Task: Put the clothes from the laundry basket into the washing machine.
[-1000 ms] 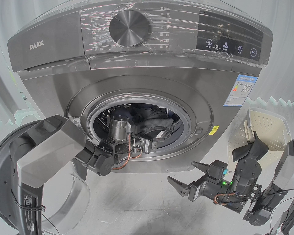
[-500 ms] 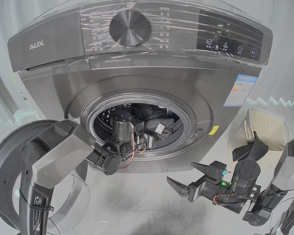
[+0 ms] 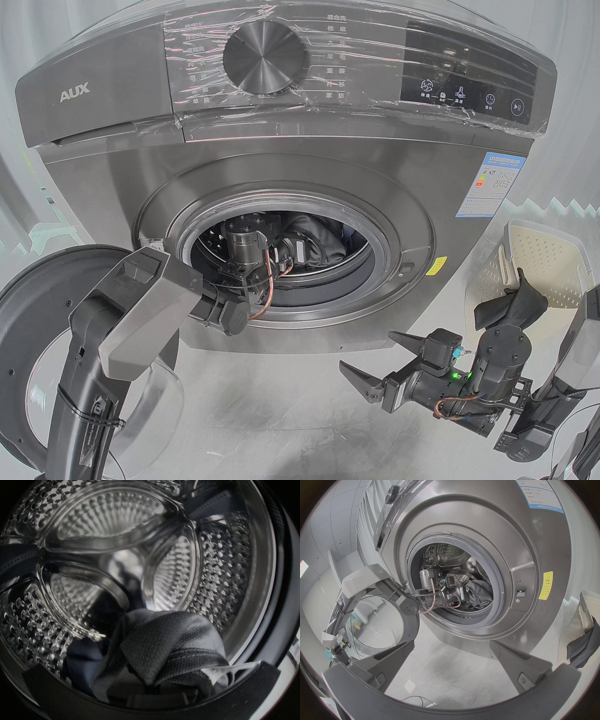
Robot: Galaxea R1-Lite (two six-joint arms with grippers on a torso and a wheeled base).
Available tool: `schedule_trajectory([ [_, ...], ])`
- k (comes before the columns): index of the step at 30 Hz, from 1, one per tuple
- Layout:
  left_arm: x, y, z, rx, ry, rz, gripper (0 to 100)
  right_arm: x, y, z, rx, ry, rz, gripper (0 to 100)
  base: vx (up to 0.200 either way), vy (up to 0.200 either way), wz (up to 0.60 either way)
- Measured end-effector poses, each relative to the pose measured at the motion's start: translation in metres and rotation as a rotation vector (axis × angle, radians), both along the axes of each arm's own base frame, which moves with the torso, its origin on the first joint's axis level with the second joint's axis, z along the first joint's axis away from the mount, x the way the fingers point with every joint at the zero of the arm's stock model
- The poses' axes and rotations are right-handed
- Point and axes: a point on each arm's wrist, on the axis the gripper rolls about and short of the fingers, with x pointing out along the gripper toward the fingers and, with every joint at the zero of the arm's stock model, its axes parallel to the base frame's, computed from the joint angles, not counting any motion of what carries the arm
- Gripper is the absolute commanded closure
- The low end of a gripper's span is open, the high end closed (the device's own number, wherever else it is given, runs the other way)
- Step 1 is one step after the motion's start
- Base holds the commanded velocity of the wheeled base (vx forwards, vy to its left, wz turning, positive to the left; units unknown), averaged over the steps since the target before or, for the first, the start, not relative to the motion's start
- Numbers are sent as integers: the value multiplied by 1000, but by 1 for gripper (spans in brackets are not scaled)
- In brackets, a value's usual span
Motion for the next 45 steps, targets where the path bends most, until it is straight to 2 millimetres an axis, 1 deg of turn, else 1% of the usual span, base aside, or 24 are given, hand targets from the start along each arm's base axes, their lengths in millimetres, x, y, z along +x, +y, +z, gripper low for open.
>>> schedule_trajectory([
  [5, 18, 2, 14, -69, -77, 58, 100, 0, 0, 0, 0, 1, 1, 0, 0, 0, 0],
  [7, 24, 3, 17, -93, -102, 82, 100, 0, 0, 0, -1, 1, 2, 0, 0, 0, 0],
  [10, 31, 3, 12, -109, -113, 103, 100, 0, 1, 0, -1, 1, 2, 0, 0, 0, 0],
  [14, 34, 4, 3, -108, -112, 109, 100, -1, 1, 0, -1, 1, 4, 0, 0, 0, 0],
  [15, 35, 4, 0, -104, -108, 110, 0, -1, 1, 0, -1, 1, 4, 0, 0, 0, 0],
  [21, 33, 2, -12, -85, -76, 102, 0, -1, 1, -1, -1, 2, 5, 0, 0, 0, 0],
  [26, 31, 0, -16, -79, -61, 96, 0, -1, 1, -1, -1, 3, 4, 0, 0, 0, 0],
  [32, 20, 1, -21, -53, -15, 81, 0, -1, 1, -1, -1, 4, 4, 0, 0, 0, 0],
  [36, 5, 2, -24, -25, 32, 61, 0, -1, 1, -1, -2, 4, 4, 0, 0, 0, 0],
  [45, -43, 10, -27, 87, 147, 16, 0, -1, 0, -1, -3, 5, 3, 0, 0, 0, 0],
])
